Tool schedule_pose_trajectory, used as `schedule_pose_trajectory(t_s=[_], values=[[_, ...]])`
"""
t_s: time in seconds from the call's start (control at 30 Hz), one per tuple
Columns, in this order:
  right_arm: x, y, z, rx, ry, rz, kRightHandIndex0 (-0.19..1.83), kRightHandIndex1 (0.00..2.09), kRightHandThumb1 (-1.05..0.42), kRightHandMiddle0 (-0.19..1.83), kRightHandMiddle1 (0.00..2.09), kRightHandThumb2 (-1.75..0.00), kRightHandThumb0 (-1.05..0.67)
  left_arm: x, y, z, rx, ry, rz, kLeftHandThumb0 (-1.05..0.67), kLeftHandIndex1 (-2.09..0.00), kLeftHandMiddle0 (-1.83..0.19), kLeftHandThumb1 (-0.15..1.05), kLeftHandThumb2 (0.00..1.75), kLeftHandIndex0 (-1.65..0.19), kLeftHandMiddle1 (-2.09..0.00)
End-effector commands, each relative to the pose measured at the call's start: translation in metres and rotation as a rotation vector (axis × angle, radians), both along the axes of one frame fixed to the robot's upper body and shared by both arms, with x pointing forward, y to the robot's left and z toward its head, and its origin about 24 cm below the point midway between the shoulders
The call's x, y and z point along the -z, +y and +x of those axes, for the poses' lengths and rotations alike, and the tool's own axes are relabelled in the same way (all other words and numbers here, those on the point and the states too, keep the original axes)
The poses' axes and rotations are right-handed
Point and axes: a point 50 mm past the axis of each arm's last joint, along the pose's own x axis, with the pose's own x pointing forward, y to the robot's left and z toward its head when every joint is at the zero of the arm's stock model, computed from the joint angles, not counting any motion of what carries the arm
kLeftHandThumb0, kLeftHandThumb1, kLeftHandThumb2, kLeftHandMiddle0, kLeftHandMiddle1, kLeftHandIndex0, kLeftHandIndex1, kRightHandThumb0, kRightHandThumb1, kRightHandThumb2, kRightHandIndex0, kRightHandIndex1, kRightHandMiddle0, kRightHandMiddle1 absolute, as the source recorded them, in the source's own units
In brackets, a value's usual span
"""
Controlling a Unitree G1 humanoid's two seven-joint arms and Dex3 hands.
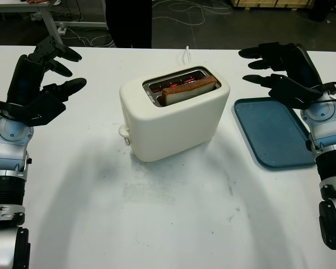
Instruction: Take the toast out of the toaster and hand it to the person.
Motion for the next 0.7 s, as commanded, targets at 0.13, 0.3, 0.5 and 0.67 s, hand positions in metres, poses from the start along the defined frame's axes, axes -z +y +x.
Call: schedule_pose_trajectory(t_s=[0.13, 0.3, 0.5, 0.67], values=[[-0.0069, 0.0015, -0.0004, -0.007, -0.030, 0.002, 0.89, 0.05, -0.78, 0.83, 0.00, 0.00, -0.19, -0.0007, -0.0024, 0.0003, 0.018, -0.016, -0.028, -1.05, -1.24, -0.48, 0.92, 0.26, -0.34, -1.34], [-0.0048, 0.0014, -0.0005, -0.003, -0.023, -0.032, 0.90, 0.05, -0.79, 0.83, 0.00, 0.00, -0.27, 0.0016, -0.0034, 0.0016, 0.036, -0.003, -0.025, -1.05, -1.25, -0.47, 0.92, 0.25, -0.34, -1.34], [-0.0047, 0.0008, -0.0010, -0.008, -0.026, -0.016, 0.90, 0.04, -0.78, 0.83, 0.00, 0.00, -0.28, 0.0033, -0.0035, 0.0016, 0.037, -0.007, -0.036, -1.05, -1.24, -0.47, 0.92, 0.26, -0.34, -1.33], [-0.0052, 0.0003, -0.0023, -0.014, -0.041, -0.003, 0.90, 0.03, -0.78, 0.83, 0.00, 0.00, -0.25, 0.0039, -0.0053, 0.0010, 0.047, -0.014, -0.033, -1.05, -1.24, -0.47, 0.92, 0.27, -0.34, -1.33]])
